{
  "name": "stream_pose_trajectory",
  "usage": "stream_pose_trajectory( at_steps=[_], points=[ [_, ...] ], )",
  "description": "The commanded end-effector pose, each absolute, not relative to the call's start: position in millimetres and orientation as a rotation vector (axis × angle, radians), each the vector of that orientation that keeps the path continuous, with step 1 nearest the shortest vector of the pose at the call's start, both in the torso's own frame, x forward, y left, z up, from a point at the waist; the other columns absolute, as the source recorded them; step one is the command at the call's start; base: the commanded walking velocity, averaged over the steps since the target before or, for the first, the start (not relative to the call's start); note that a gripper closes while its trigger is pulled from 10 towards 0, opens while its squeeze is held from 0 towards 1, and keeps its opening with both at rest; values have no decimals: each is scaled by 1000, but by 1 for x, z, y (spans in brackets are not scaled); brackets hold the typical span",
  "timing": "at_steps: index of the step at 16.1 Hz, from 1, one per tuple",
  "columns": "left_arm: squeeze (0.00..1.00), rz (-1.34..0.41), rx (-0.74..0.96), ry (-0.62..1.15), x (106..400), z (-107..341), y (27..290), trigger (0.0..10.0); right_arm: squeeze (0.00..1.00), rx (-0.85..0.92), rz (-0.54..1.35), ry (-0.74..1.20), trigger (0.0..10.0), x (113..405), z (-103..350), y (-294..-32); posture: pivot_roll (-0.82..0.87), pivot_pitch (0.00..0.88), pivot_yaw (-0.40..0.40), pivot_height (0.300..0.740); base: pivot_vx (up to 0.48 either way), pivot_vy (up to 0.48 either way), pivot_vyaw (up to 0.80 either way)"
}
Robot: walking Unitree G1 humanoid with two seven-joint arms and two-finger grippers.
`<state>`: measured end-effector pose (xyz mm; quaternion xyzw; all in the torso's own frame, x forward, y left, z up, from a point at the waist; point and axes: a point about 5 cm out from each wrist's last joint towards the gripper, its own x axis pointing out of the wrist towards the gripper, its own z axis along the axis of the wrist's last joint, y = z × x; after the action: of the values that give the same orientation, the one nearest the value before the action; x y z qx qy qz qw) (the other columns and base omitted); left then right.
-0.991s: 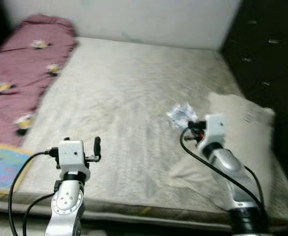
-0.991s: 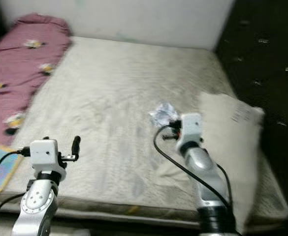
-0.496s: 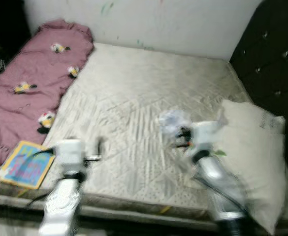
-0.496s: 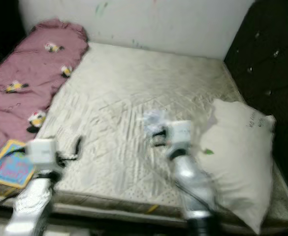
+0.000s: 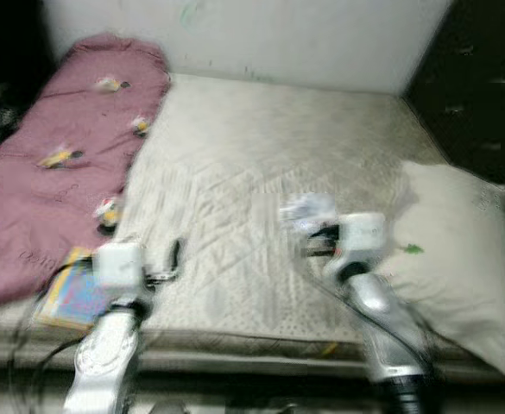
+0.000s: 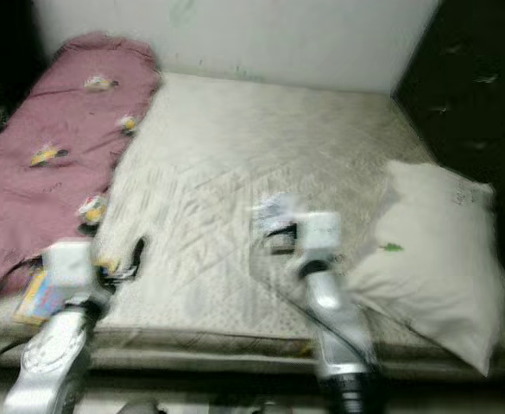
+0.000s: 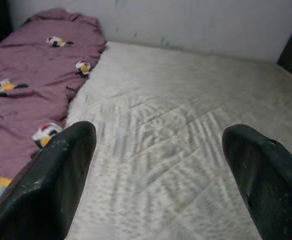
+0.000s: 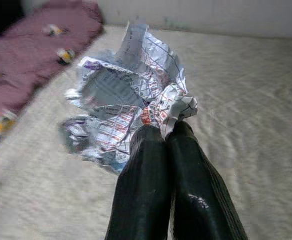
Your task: Clean up the room
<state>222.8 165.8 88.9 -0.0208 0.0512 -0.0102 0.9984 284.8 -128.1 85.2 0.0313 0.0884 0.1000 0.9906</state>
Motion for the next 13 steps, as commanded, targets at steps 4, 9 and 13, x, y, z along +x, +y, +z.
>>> stream_pose_trajectory(
  at_steps=[4, 9, 13],
  points=[
    [0, -65, -36, 98, 224, 91, 157, 10000, 0, 33, 164, 163, 10000, 290, 87, -143, 45, 0, -80, 740, 0, 472, -281],
    [0, -24, 9, 67, 226, 95, 163, 10000, 0, 49, 208, 124, 10000, 298, 94, -138, 52, 0, -81, 740, 0, 472, 0],
    [0, 30, 71, 53, 225, 94, 166, 10000, 0, 29, 242, 104, 10000, 298, 96, -132, 55, 0, -76, 740, 0, 118, 127]
  ],
)
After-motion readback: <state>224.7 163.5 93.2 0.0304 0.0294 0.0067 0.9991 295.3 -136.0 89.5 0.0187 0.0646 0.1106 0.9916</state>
